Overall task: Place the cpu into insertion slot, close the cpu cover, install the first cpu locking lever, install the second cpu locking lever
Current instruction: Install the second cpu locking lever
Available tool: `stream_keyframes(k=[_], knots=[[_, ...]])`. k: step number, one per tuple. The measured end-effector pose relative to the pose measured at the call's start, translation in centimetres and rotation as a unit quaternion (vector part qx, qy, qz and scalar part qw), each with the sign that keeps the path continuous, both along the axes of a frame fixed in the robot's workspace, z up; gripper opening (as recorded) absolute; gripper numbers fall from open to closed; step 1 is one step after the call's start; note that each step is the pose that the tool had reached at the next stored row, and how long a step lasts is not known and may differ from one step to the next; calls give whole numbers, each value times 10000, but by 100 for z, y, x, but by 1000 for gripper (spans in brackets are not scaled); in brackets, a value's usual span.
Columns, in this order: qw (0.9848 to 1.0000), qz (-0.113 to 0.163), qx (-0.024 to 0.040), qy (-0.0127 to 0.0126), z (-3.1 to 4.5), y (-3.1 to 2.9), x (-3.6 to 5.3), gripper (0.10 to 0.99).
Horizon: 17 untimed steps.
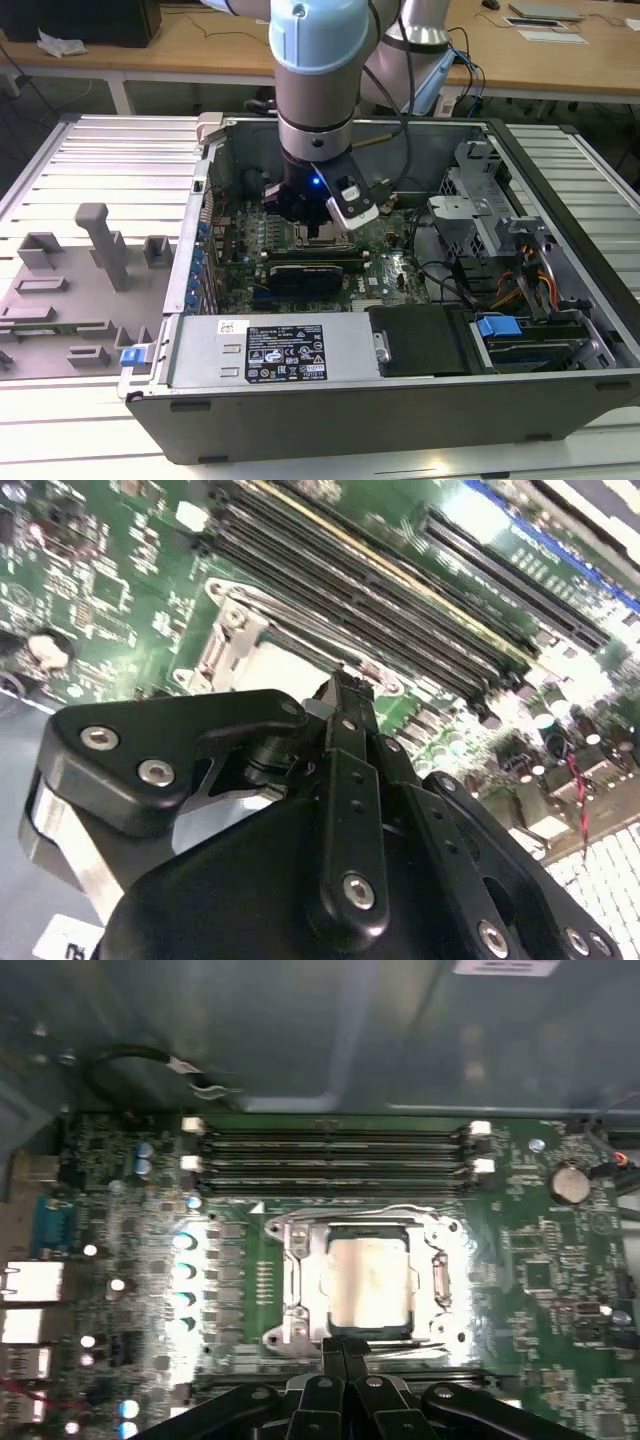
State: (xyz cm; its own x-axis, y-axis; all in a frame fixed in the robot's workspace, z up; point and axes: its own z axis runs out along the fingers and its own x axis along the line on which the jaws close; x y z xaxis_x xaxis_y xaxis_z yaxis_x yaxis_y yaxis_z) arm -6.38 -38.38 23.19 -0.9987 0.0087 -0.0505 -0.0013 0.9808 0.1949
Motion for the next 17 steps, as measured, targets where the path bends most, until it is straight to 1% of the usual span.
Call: stream_keyframes(k=[1,2,4,5,6,7,8,9,12,17], knots=[[10000,0,-40,0,0,42,6,106],[10000,1,-65,0,0,77,8,106],[10000,1,-93,1,0,127,22,106],[9999,1,-103,0,0,134,36,106],[9999,-2,-121,1,-1,147,80,106],[9999,-2,-126,4,-1,156,127,106],[9999,-2,-127,5,0,167,144,106],[9999,-3,-127,5,-1,193,150,106],[9999,-2,-127,5,-1,225,153,106],[9999,-2,-127,5,-1,236,153,106]])
